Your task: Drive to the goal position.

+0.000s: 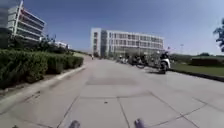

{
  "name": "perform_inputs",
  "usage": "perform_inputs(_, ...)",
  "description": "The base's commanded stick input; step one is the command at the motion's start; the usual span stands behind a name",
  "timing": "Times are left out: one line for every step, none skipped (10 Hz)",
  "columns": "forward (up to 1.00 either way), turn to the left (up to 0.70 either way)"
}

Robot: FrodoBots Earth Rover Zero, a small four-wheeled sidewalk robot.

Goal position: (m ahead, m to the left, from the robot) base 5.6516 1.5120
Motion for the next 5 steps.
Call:
perform_inputs(0.7,0.0)
perform_inputs(0.7,0.0)
perform_inputs(0.7,0.0)
perform_inputs(0.7,0.0)
perform_inputs(0.7,0.0)
